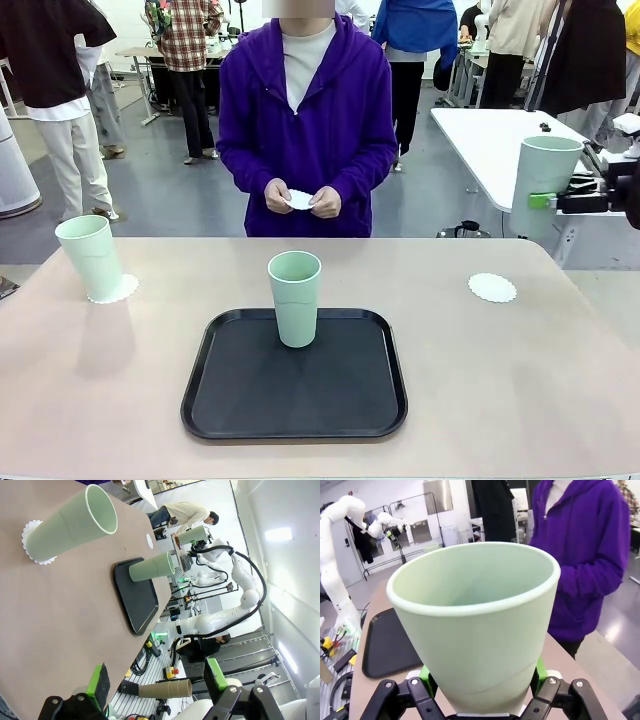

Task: Place coasters on the table and set cups on them.
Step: Take one Reusable plastic cup from the Flat Tray and place it on a coaster set by the human.

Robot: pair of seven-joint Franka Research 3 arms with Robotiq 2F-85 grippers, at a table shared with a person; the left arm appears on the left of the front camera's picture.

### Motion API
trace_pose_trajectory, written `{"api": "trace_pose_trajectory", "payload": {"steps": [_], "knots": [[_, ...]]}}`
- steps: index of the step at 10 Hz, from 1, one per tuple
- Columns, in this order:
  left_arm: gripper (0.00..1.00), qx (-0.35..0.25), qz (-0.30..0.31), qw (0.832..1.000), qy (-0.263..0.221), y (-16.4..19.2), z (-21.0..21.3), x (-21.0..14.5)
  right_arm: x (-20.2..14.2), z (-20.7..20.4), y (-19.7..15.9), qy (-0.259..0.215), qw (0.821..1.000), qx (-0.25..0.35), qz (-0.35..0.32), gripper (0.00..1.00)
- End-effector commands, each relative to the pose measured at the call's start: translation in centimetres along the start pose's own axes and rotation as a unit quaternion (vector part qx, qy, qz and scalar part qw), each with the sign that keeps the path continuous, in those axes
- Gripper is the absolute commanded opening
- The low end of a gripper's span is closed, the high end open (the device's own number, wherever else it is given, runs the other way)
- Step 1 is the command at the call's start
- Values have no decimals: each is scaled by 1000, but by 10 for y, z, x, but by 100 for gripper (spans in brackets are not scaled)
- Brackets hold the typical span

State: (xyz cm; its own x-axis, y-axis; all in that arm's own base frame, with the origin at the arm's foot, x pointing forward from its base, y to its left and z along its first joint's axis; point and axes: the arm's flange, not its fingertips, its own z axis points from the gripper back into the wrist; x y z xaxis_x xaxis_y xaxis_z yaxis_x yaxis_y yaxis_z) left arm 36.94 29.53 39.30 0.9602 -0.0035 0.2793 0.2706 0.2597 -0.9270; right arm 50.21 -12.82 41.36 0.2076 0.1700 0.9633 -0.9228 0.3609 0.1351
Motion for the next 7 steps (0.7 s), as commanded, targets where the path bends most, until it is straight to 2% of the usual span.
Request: {"api": "trace_pose_trajectory", "payload": {"steps": [1, 4, 7], "knots": [[100, 5, 2, 1000, 0, -2, 1, 0, 2, -8, -8, -25, 1000, 6, 2, 85], [100, 5, 2, 1000, 0, -2, 1, 0, 2, -19, -8, -4, 1000, -3, -7, 85], [100, 5, 2, 1000, 0, -2, 1, 0, -3, -7, -6, -10, 1000, 4, -6, 85]]}}
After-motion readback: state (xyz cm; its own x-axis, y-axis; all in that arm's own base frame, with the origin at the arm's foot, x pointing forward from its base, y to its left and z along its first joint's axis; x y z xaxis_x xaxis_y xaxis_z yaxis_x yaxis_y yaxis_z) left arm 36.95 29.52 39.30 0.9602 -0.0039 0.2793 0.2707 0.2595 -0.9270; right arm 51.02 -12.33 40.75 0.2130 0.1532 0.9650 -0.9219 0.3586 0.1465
